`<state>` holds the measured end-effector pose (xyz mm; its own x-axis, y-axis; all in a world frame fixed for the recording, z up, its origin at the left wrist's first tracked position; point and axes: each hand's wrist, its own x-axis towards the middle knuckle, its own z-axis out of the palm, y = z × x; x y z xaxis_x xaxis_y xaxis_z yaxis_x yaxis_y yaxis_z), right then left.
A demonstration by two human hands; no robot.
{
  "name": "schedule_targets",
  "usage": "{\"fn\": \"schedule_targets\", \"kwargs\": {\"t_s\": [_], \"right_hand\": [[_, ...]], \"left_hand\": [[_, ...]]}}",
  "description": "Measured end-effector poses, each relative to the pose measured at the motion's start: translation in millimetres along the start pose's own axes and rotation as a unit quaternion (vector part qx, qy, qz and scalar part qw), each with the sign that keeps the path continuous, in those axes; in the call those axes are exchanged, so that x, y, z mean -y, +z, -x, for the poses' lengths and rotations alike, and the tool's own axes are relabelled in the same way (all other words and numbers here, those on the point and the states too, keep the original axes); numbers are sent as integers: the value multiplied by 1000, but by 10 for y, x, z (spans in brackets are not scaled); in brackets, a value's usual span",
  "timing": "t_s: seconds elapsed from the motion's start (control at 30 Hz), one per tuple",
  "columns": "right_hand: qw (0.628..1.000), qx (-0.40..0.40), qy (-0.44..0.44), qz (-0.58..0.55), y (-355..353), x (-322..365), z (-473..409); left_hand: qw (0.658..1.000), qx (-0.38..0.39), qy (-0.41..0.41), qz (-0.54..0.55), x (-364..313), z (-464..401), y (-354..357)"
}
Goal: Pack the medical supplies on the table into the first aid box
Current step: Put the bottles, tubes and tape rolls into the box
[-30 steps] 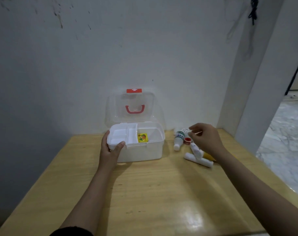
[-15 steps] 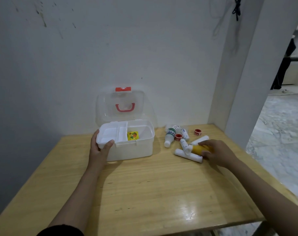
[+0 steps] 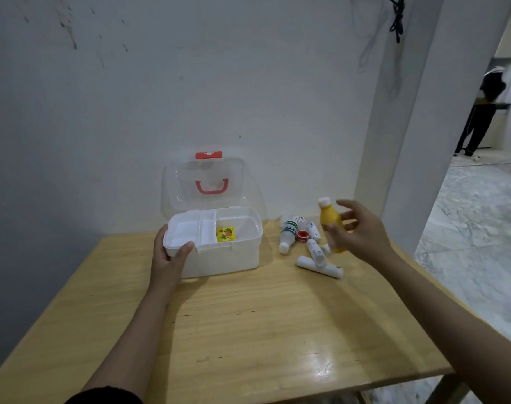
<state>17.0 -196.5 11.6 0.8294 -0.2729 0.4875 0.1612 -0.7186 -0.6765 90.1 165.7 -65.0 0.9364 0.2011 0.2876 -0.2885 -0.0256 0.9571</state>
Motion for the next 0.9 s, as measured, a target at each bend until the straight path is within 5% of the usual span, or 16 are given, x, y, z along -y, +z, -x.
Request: {"fn": "schedule_targets", "kwargs": {"t_s": [0.3, 0.9], "right_hand": [[987, 55, -61, -141, 565, 927, -275], [976, 201, -73, -40, 1447, 1102, -373]], "left_hand": [[1000, 10, -11, -5, 16, -6, -23], [1000, 12, -13, -22, 30, -13, -38]]}}
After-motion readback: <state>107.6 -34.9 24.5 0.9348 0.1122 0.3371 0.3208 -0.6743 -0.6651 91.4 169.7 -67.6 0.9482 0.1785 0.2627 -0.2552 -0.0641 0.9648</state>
